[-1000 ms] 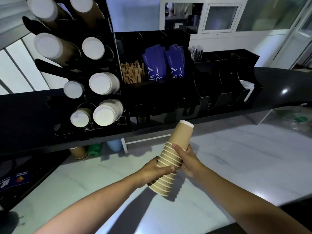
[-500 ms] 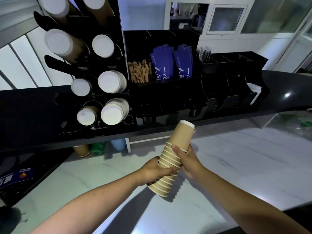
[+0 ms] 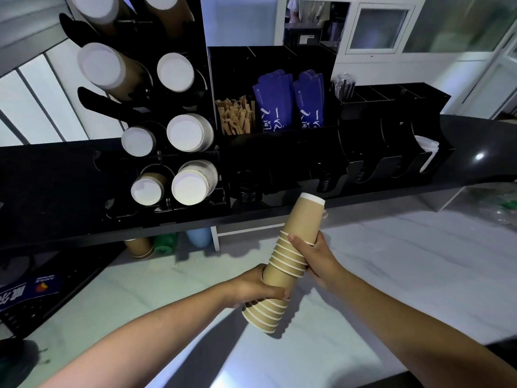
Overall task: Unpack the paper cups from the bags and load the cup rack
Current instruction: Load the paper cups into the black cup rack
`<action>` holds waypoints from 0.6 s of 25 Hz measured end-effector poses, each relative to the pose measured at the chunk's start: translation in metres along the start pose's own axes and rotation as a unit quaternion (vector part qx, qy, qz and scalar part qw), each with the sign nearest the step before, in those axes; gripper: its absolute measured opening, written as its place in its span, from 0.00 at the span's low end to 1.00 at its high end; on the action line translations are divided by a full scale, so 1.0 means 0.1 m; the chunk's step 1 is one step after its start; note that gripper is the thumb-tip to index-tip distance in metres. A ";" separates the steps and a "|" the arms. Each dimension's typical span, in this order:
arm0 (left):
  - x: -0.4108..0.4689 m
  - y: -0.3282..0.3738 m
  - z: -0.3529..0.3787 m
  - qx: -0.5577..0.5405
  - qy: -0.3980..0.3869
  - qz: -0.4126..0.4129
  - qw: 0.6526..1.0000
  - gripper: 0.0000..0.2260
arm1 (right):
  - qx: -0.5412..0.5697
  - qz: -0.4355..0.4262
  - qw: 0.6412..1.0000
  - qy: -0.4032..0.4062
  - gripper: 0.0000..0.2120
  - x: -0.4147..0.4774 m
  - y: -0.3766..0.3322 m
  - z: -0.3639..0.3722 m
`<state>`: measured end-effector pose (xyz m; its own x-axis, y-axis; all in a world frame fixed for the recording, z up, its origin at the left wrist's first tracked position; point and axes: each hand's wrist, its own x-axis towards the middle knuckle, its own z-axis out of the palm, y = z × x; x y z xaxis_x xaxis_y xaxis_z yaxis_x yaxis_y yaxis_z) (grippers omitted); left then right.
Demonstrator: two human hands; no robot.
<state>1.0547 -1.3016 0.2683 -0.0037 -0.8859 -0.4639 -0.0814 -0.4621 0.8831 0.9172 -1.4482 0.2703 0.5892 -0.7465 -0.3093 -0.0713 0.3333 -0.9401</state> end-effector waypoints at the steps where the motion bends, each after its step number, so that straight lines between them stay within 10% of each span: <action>1: -0.01 -0.03 0.00 0.003 0.003 -0.007 1.000 0.24 | 0.001 0.002 1.000 -0.004 0.41 0.01 -0.03 -0.04; 15: 0.37 -0.57 0.04 0.036 0.114 0.044 0.992 0.39 | 0.011 0.005 1.000 0.016 0.47 0.01 -0.13 -0.13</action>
<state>1.0548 -1.3082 0.2004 0.2117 -0.9125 -0.3501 -0.1625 -0.3861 0.9080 0.9085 -1.4609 0.2805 0.5622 -0.7612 -0.3232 -0.0587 0.3531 -0.9338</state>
